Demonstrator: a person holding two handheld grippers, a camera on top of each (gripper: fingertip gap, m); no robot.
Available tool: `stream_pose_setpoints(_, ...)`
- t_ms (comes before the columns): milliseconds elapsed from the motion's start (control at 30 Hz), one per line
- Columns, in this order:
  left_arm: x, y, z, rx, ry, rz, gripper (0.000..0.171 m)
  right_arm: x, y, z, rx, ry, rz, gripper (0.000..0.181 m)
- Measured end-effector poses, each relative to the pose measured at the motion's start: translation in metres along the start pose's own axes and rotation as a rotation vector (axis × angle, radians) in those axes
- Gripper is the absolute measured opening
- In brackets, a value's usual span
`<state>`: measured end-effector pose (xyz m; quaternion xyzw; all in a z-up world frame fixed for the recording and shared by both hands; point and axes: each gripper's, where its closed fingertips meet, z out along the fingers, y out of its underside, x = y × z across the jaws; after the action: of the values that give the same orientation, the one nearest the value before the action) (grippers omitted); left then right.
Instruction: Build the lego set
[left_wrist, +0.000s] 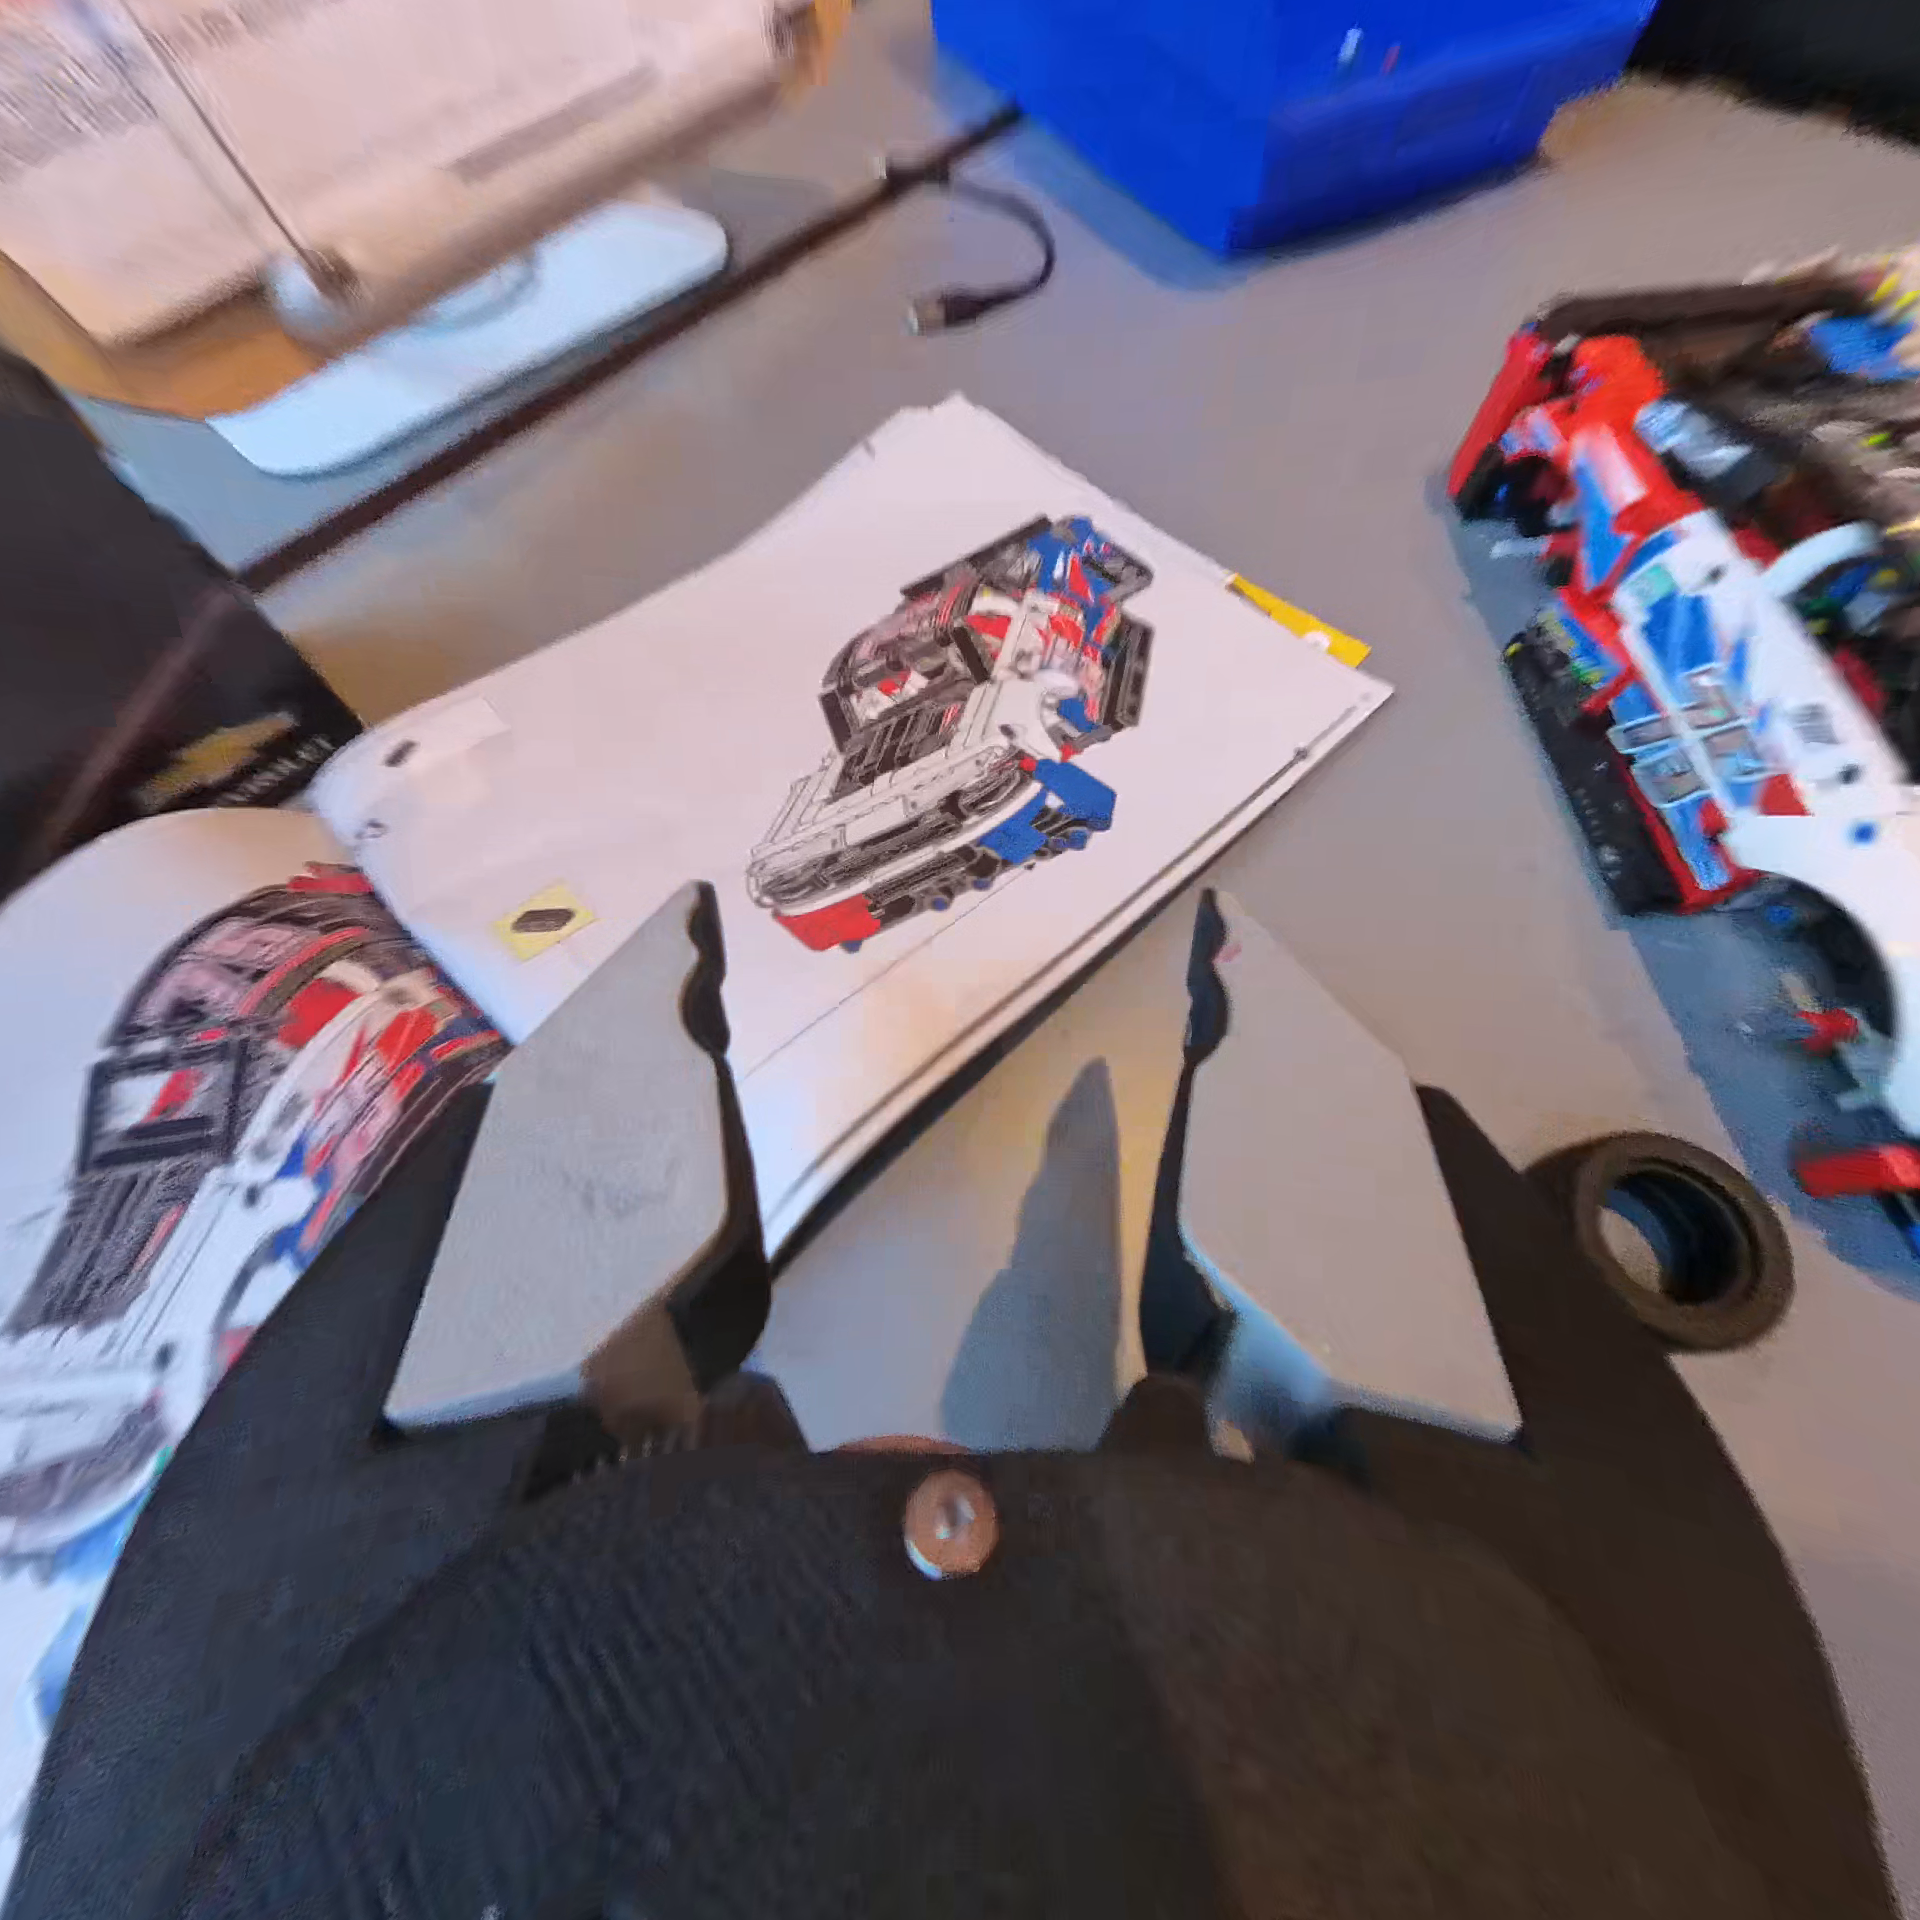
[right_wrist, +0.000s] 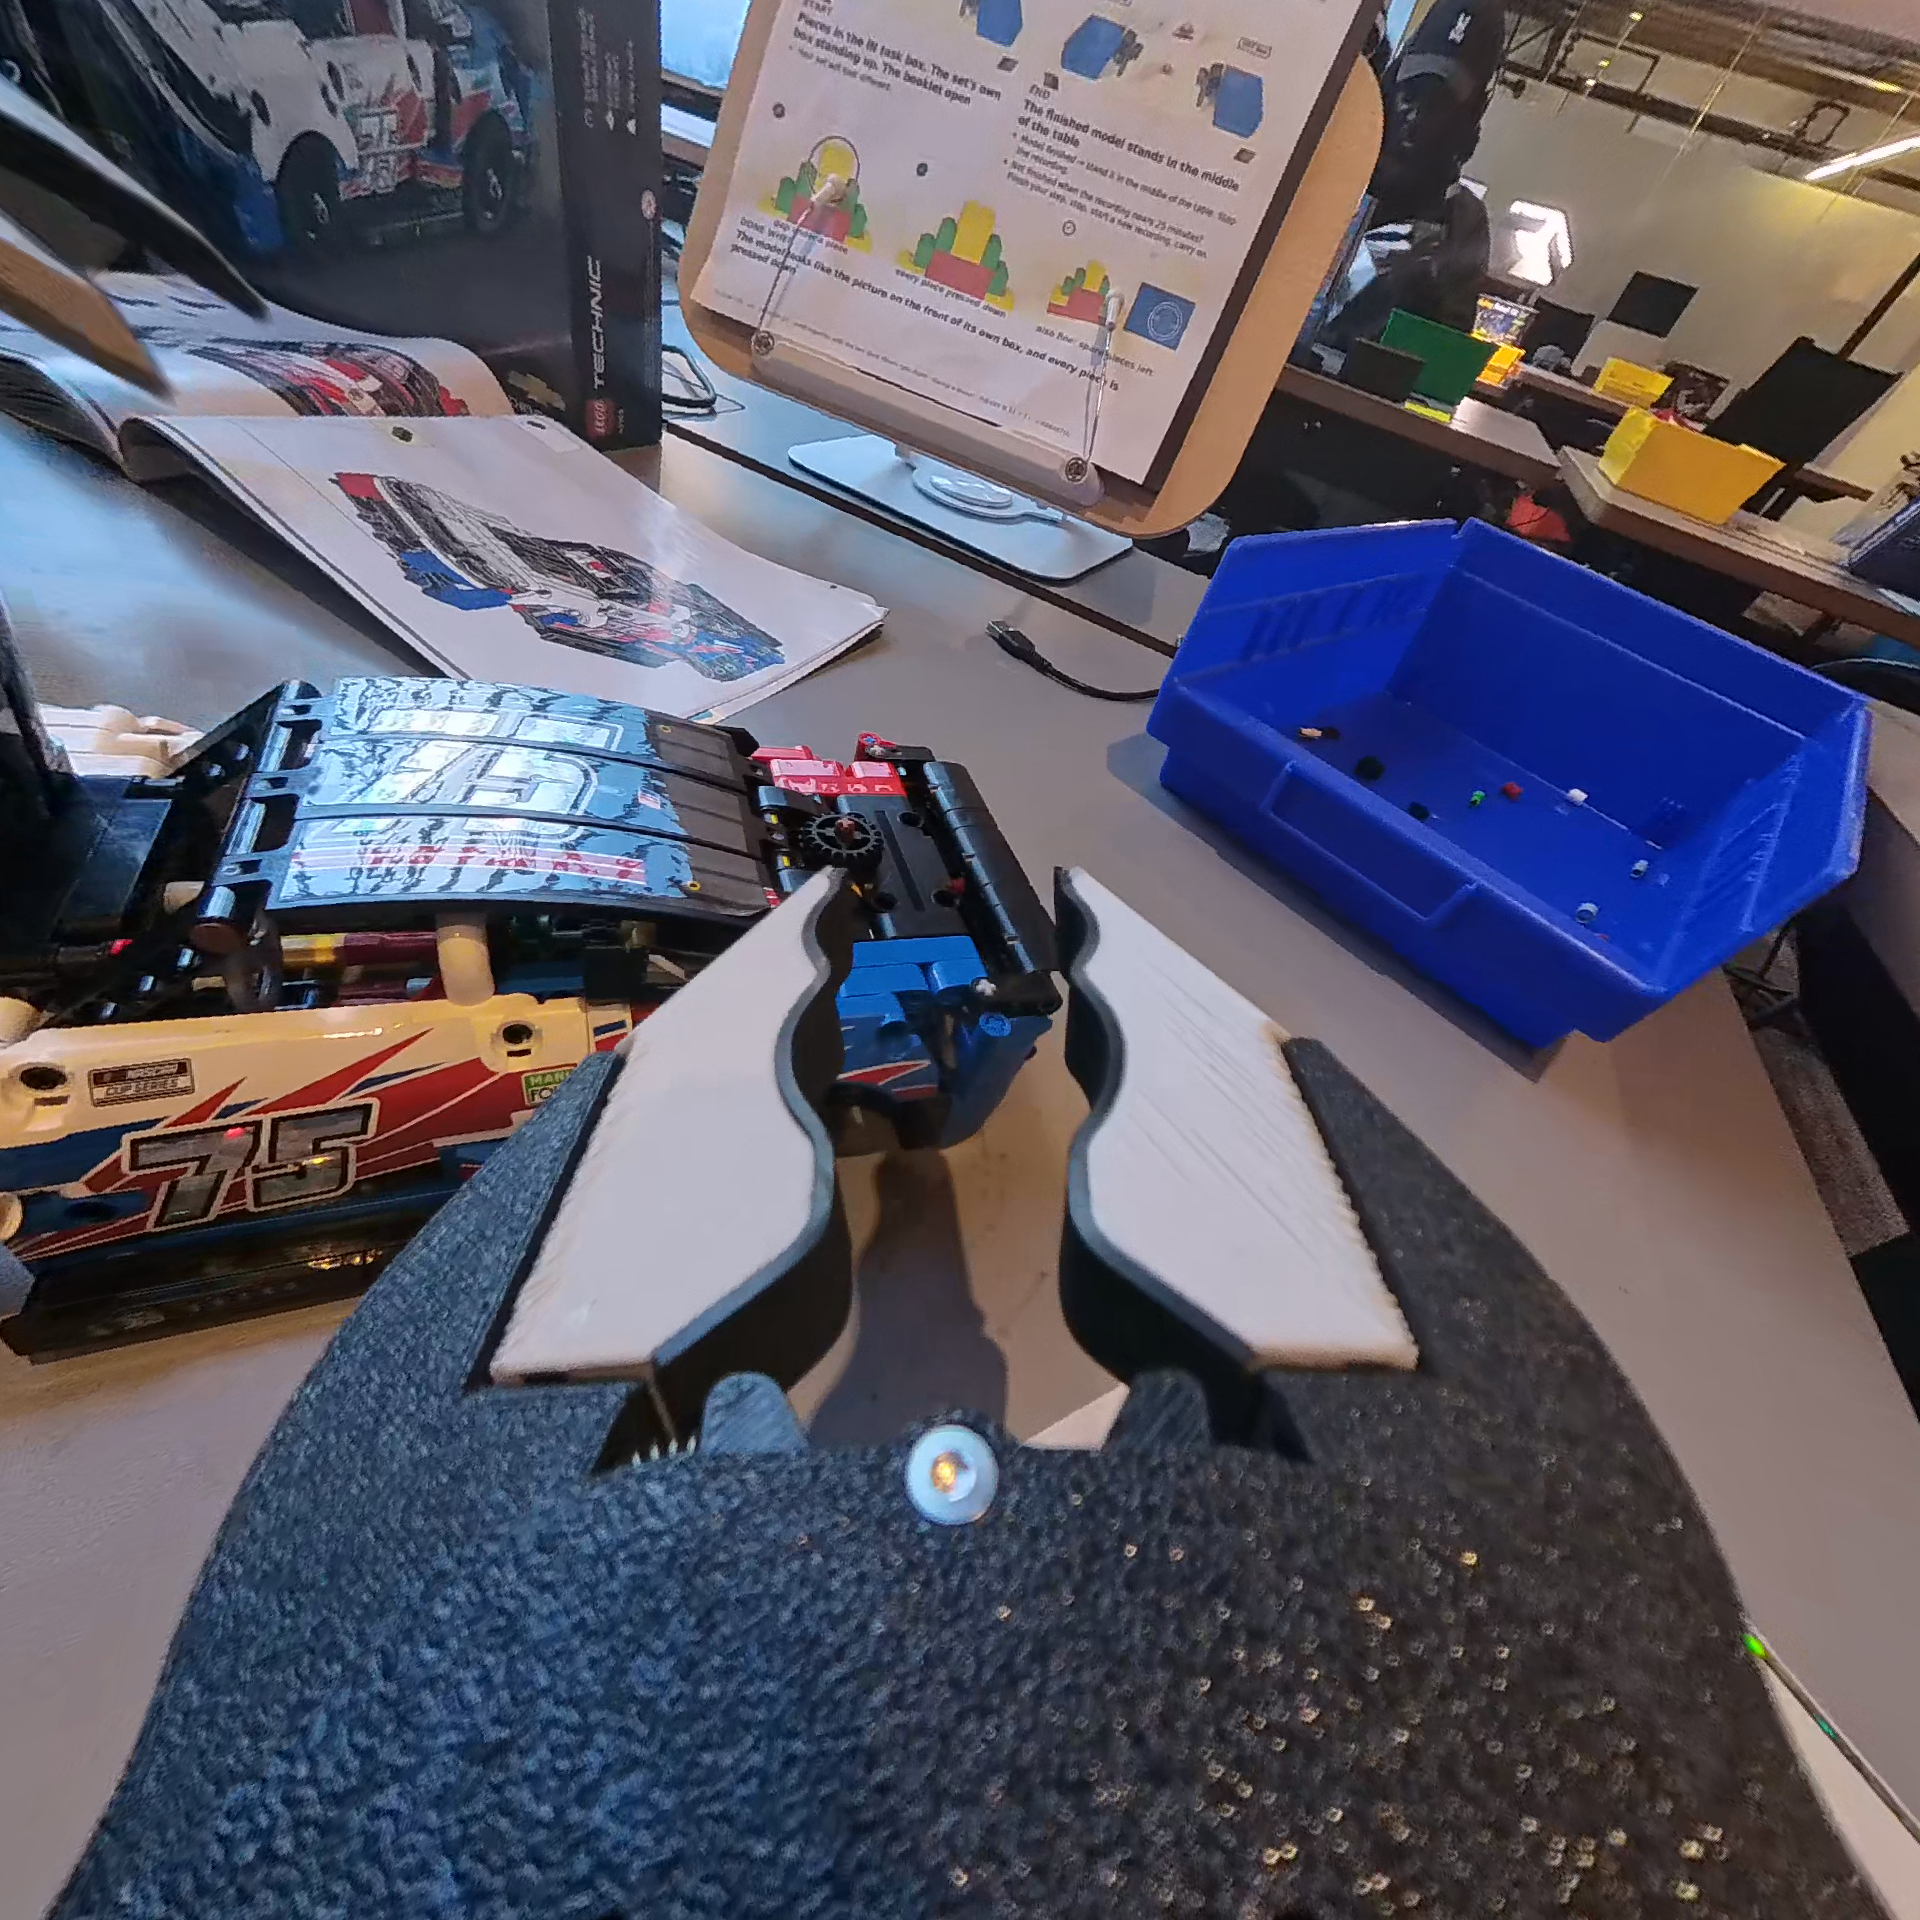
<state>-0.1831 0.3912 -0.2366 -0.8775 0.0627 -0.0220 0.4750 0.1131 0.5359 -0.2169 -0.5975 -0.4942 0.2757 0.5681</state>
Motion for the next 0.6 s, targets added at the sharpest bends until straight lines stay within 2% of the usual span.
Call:
stream_pose_setpoints(67, -0.006, 0.009, 0.024, -0.11, -0.005, -0.009, 0.099, 0.0, -0.001, -0.001, 0.009, -0.005, 0.009, 0.038)
stream_pose_setpoints(133, -0.01, 0.016, 0.036, -0.184, -0.023, -0.053, 0.102, 0.001, -0.002, -0.002, 0.019, -0.01, 0.024, 0.038)
stream_pose_setpoints(233, -0.007, 0.014, 0.029, -0.167, -0.043, -0.133, 0.098, 0.003, -0.005, -0.004, 0.04, -0.021, 0.049, 0.038)
stream_pose_setpoints(333, -0.007, 0.009, -0.005, -0.099, -0.107, -0.134, 0.099, 0.003, -0.008, -0.006, 0.068, -0.04, 0.08, 0.038)
stream_pose_setpoints(467, -0.015, 0.014, -0.075, -0.016, -0.199, -0.173, 0.099, 0.006, -0.01, -0.008, 0.084, -0.049, 0.113, 0.039)
stream_pose_setpoints(600, -0.024, 0.04, -0.143, 0.011, -0.297, -0.198, 0.095, 0.005, -0.011, -0.008, 0.091, -0.055, 0.123, 0.039)
